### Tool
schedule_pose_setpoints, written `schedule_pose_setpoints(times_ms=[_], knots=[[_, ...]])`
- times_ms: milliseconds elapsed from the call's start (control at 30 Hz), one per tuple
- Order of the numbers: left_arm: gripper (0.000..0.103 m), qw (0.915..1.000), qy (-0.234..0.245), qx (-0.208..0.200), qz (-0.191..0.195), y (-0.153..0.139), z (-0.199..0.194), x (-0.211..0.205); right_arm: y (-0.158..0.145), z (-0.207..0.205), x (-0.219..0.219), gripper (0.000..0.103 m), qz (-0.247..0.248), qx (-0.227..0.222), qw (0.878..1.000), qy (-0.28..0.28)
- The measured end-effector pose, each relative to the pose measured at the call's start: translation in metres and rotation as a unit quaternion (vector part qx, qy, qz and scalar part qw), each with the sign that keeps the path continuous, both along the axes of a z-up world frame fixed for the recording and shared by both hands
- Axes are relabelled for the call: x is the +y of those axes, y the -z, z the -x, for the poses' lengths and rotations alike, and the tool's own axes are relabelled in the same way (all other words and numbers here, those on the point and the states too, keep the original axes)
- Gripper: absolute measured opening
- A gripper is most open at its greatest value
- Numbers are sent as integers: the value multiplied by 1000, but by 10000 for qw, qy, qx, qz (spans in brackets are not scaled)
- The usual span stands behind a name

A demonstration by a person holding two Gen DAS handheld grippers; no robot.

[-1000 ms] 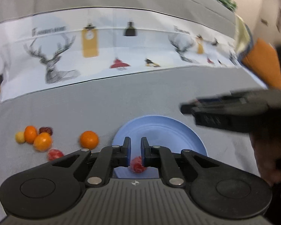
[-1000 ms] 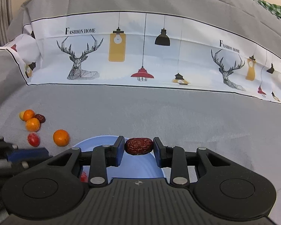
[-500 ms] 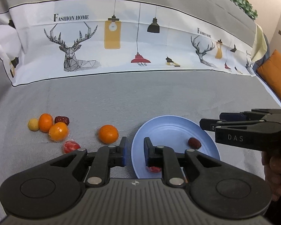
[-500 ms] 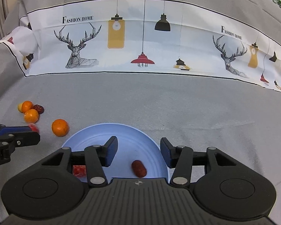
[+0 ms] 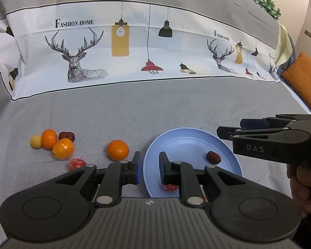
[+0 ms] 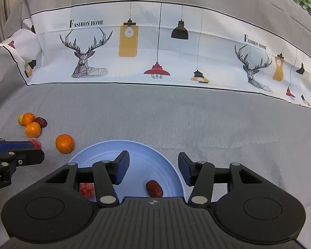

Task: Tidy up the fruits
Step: 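Move both tools back toward the remaining fruits, left tool reaching a small orange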

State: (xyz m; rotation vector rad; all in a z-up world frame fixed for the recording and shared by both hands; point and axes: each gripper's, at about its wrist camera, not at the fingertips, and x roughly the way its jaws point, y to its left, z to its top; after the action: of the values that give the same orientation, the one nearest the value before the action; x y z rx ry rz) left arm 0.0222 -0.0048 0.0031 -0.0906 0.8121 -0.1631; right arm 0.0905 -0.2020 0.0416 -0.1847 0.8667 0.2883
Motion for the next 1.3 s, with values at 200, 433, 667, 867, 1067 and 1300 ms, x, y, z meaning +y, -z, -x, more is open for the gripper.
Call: schedule_pose_setpoints(times_ms=[200,433,667,867,1067,1300], knots=[[19,10000,28,16,5,0,0,0,-2,1,-1,53,21,-100,9999,19],[19,10000,42,-10,-31,0,0,0,-3,2,-1,45,-22,-195,9998,-4],[15,9999,45,-100,-121,-5,1,2,-10,3,-2,23,-200,-453,9987,70],[9,9994,-313,-159,73,-16,-5,30,-19,2,-10,23,-460,-675,9963,268],[10,9963,-843,-165,51,-26,-19,84,-19,0,-12,25,-705,-538,9956,314],[10,9703,-2201,365,937,-8,-35,180,-17,-3,11,28,-858,-481,9951,57]])
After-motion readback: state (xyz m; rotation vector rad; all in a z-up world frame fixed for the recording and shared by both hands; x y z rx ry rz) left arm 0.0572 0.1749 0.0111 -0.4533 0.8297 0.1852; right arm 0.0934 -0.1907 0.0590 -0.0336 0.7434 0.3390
